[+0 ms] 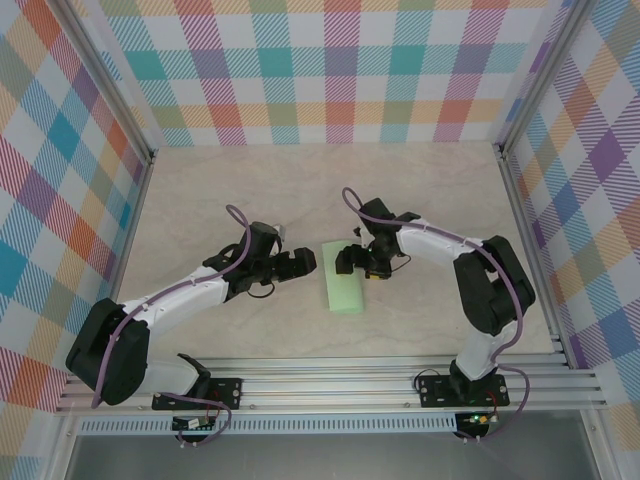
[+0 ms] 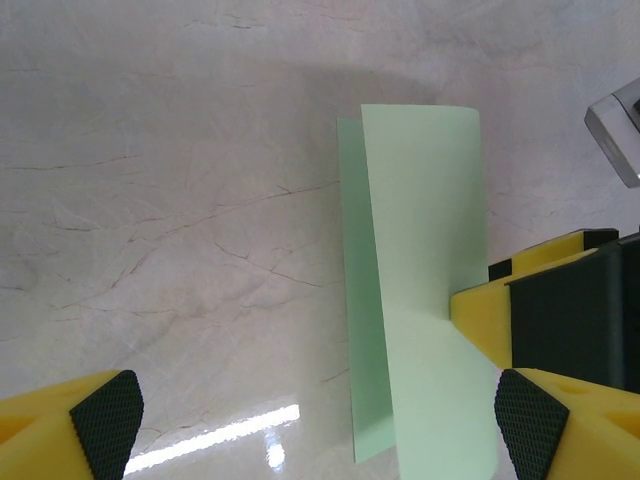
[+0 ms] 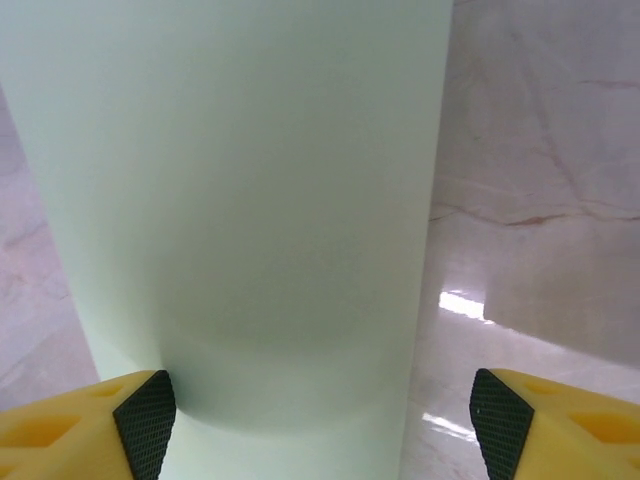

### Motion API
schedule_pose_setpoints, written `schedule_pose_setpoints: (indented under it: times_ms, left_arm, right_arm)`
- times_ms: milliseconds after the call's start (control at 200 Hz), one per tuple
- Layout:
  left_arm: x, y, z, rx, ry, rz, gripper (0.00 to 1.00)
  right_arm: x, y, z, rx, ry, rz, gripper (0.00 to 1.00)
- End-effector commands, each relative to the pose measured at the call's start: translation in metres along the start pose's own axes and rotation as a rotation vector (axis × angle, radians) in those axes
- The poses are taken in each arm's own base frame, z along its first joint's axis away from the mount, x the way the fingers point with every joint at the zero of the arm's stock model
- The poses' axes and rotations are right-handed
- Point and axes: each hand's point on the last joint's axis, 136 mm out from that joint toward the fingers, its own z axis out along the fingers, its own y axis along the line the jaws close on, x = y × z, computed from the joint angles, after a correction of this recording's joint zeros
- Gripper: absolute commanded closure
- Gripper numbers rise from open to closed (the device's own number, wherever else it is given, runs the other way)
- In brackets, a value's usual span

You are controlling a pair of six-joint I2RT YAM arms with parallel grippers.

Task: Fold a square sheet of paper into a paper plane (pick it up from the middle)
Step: Fold the square sheet of paper in half at the center of the table.

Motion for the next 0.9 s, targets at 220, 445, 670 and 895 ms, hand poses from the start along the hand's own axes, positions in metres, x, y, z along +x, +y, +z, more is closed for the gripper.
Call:
schedule_pose_setpoints:
  times_ms: [220, 445, 670, 895]
  left_arm:
    - [-0.001, -0.017, 0.003, 0.027, 0.009, 0.018, 0.09]
    - [-0.002, -0.015, 0.004, 0.017, 0.004, 0.021, 0.09]
    - [-0.001, -0.014, 0.004, 0.011, 0.008, 0.024, 0.09]
    - [-0.001, -0.015, 0.005, 0.013, 0.008, 0.025, 0.09]
  right_arm:
    - [-0.005, -0.022, 0.01, 0.119, 0.006, 0.019, 0.21]
    - [-0.005, -0.02, 0.018, 0.104, 0.026, 0.033, 0.21]
    - [-0.008, -0.006, 0.013, 0.038, 0.014, 0.017, 0.2]
    - [-0.007, -0.003, 0.011, 0.025, 0.023, 0.012, 0.19]
